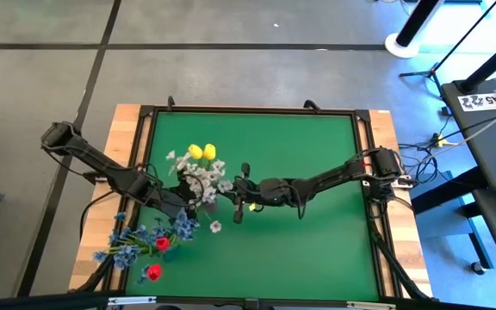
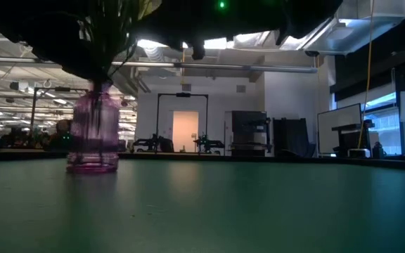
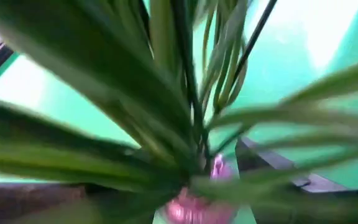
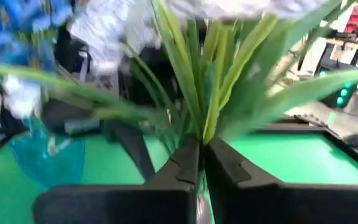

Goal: Sort flowers into vase by color
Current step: Put the white flowers into the violet vase, then return to Home Position

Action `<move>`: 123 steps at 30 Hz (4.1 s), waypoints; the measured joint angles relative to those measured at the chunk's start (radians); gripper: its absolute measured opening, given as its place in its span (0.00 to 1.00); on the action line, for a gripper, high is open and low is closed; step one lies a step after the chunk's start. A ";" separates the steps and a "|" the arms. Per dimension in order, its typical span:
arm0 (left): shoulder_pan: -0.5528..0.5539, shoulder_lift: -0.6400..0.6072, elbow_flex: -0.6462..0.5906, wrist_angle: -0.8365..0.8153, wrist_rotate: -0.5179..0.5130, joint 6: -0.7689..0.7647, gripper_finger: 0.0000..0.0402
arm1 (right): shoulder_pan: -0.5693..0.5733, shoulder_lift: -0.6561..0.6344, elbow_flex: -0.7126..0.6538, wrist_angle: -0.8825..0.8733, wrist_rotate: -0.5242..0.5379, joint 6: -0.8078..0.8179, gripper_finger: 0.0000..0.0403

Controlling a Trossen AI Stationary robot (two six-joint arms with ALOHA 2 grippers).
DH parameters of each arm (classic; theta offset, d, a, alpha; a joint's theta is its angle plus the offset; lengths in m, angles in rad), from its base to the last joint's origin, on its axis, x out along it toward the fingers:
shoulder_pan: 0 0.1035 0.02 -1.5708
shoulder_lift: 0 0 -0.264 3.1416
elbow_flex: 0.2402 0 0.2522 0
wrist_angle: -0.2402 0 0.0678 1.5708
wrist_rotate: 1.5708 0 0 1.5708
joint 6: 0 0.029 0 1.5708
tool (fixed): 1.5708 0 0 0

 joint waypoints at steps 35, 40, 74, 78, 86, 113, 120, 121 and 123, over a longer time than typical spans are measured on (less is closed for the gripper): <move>0.013 -0.267 0.473 -1.303 0.328 -0.515 0.48 | 0.000 -0.343 -0.090 -0.523 0.019 0.064 0.75; 0.061 -0.346 0.534 -1.302 0.117 -0.449 0.48 | 0.000 -0.385 -0.187 -0.432 0.026 0.063 0.71; 0.352 -1.110 -0.346 0.229 0.277 0.471 0.04 | -0.242 -0.776 -1.099 0.612 -0.156 -0.030 0.68; 0.352 -1.108 -0.350 0.234 0.306 0.451 0.03 | -0.236 -0.966 -1.179 0.453 -0.148 0.032 0.68; 0.351 -1.110 -0.541 0.513 0.420 0.530 0.02 | -0.222 -1.163 -1.176 0.321 -0.074 -0.057 0.68; 0.351 -1.105 -0.585 0.360 0.303 0.366 0.02 | -0.386 -1.895 -1.176 -0.519 -0.372 0.090 0.58; 0.351 -1.105 -0.585 0.360 0.304 0.365 0.02 | -0.386 -1.970 -1.176 -0.636 -0.435 0.150 0.30; 0.351 -1.105 -0.585 0.360 0.304 0.365 0.02 | -0.386 -1.970 -1.176 -0.644 -0.434 0.173 0.27; 0.351 -1.105 -0.585 0.360 0.304 0.365 0.02 | -0.386 -1.968 -1.176 -0.652 -0.428 0.191 0.21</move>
